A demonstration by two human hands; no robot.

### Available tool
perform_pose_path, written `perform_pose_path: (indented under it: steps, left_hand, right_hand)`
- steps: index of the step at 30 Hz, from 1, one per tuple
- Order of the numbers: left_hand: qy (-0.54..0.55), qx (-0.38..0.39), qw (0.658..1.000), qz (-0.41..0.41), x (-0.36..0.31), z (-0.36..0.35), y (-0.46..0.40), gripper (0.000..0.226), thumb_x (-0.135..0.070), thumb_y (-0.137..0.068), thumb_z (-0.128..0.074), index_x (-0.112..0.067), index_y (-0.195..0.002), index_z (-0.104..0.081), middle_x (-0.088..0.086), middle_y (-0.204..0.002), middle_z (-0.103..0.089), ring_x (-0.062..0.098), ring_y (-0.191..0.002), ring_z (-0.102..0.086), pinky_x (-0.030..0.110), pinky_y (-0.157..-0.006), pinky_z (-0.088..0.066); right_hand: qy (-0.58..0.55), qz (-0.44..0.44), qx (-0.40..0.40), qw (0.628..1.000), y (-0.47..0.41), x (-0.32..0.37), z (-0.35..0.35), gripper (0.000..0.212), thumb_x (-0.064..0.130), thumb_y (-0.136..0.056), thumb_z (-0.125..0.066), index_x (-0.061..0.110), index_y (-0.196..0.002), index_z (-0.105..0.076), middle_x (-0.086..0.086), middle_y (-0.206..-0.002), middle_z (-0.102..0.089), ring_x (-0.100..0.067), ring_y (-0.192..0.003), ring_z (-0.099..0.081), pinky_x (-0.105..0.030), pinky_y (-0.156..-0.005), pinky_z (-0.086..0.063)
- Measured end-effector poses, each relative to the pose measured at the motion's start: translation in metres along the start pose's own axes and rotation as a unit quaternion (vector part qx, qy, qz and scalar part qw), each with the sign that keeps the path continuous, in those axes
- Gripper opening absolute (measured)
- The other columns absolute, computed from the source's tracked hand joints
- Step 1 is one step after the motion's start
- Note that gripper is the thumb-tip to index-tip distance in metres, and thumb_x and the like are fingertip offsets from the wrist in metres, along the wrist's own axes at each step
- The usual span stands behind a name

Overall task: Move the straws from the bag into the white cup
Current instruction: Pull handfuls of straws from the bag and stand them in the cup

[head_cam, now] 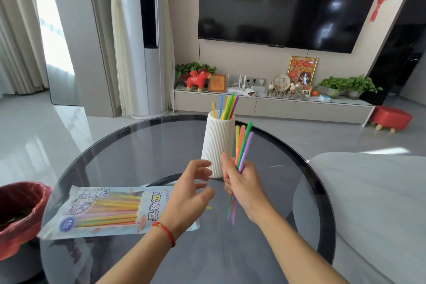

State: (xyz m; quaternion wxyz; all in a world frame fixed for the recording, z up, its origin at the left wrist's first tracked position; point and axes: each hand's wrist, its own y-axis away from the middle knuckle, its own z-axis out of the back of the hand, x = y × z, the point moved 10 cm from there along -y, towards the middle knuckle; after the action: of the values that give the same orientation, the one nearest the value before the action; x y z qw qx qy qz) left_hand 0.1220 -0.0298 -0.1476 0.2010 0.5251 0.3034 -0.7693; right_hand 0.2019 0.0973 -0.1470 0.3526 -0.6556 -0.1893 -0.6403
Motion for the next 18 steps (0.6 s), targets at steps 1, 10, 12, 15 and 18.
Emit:
perform_pose_path:
  steps: [1,10,12,15,18]
  left_hand:
    - [0.000,-0.009,1.000,-0.001,-0.004,0.002,-0.003,0.052,-0.017,-0.072,-0.059,-0.028,-0.122,-0.056,-0.003,-0.112,-0.064,0.011,-0.106,-0.063,0.035,-0.097,-0.054]
    - [-0.054,-0.096,0.993,-0.035,-0.072,0.011,-0.099,0.095,-0.038,-0.080,-0.083,-0.018,-0.152,-0.025,0.005,-0.146,-0.041,0.015,-0.130,-0.045,0.029,-0.107,-0.039]
    - [-0.075,-0.099,0.991,-0.039,-0.088,0.003,-0.125,0.104,-0.042,-0.076,-0.085,-0.019,-0.154,-0.021,0.008,-0.149,-0.042,0.020,-0.136,-0.044,0.032,-0.110,-0.039]
    - [-0.147,-0.104,0.982,-0.051,-0.104,-0.010,-0.155,0.105,-0.047,-0.074,-0.085,-0.018,-0.153,-0.024,0.010,-0.147,-0.049,0.027,-0.136,-0.047,0.040,-0.112,-0.042]
    - [-0.191,-0.107,0.975,-0.036,-0.104,-0.015,-0.174,0.091,-0.047,-0.076,-0.082,-0.019,-0.148,-0.035,0.012,-0.137,-0.058,0.030,-0.125,-0.055,0.042,-0.105,-0.048]
  right_hand:
    - [0.005,-0.009,-0.002,1.000,0.000,-0.005,0.000,0.058,0.050,-0.103,-0.057,0.025,-0.052,-0.043,0.006,-0.051,-0.032,-0.015,-0.046,-0.028,-0.032,-0.051,-0.028]
    - [-0.074,-0.006,-0.050,0.996,-0.048,0.030,0.037,0.056,0.051,-0.100,-0.060,0.028,-0.051,-0.045,0.010,-0.054,-0.030,-0.011,-0.045,-0.025,-0.024,-0.044,-0.026]
    - [-0.086,-0.015,-0.051,0.995,-0.059,0.036,0.043,0.054,0.046,-0.102,-0.061,0.029,-0.053,-0.048,0.011,-0.053,-0.033,-0.010,-0.043,-0.026,-0.023,-0.043,-0.028]
    - [-0.106,-0.014,-0.066,0.992,-0.073,0.046,0.057,0.047,0.037,-0.099,-0.064,0.026,-0.060,-0.042,0.011,-0.050,-0.029,-0.011,-0.041,-0.024,-0.023,-0.041,-0.026]
    - [-0.158,-0.005,-0.083,0.984,-0.085,0.062,0.070,0.047,0.031,-0.097,-0.064,0.025,-0.057,-0.039,0.010,-0.046,-0.026,-0.011,-0.039,-0.020,-0.024,-0.042,-0.023]
